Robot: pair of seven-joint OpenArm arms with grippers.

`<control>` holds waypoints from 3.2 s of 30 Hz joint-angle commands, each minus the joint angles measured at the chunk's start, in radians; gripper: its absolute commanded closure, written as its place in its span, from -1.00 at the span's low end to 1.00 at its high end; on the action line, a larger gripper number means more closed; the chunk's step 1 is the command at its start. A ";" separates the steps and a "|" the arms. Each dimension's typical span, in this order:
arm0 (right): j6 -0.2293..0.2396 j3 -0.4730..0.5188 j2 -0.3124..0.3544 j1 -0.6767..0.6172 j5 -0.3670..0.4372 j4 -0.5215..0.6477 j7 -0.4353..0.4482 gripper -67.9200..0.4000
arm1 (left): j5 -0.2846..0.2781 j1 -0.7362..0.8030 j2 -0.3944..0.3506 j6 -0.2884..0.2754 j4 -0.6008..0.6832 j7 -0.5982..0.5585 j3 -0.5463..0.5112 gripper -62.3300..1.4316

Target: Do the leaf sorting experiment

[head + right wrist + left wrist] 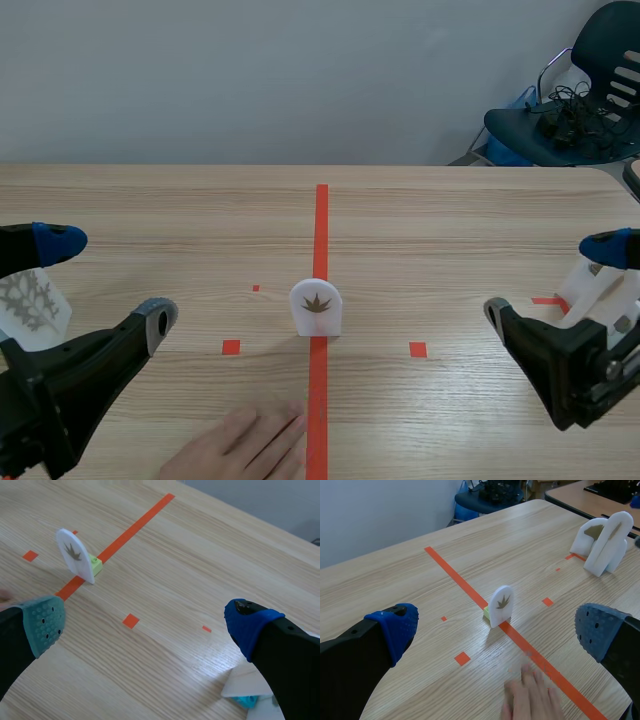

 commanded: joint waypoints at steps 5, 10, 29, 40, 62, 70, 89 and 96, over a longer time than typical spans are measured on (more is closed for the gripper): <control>-0.003 -0.064 -0.005 0.126 0.007 0.012 -0.023 -1.00 | -0.010 -0.001 -0.001 -0.002 0.012 -0.014 -0.003 -1.00; -0.005 -0.211 -0.015 0.263 -0.025 -0.046 -0.035 -1.00 | -0.010 -0.001 -0.001 -0.002 0.012 -0.014 -0.003 -1.00; -0.058 -0.635 -0.333 0.723 -0.179 -0.686 0.015 -1.00 | -0.010 -0.001 -0.001 -0.002 0.012 -0.014 -0.003 -1.00; -0.102 -0.691 -0.398 0.764 -0.219 -0.806 0.050 -0.30 | -0.010 -0.001 -0.001 -0.002 0.012 -0.014 -0.003 -1.00; -0.101 -0.610 -0.325 0.728 -0.218 -0.420 -0.176 0.94 | -0.010 -0.001 -0.001 -0.006 0.012 -0.016 -0.003 -1.00; -0.112 -0.410 -0.279 0.490 -0.182 -0.143 -0.220 0.94 | -0.010 -0.003 -0.021 -0.008 0.012 -0.017 -0.003 -1.00; -0.194 0.026 -0.280 0.167 -0.124 -0.193 -0.102 0.94 | -0.010 -0.026 -0.021 -0.028 0.011 -0.017 -0.003 -1.00; -0.194 0.032 -0.282 0.282 -0.124 -0.438 -0.025 0.94 | -0.010 -0.034 -0.021 -0.028 0.011 -0.017 -0.003 -1.00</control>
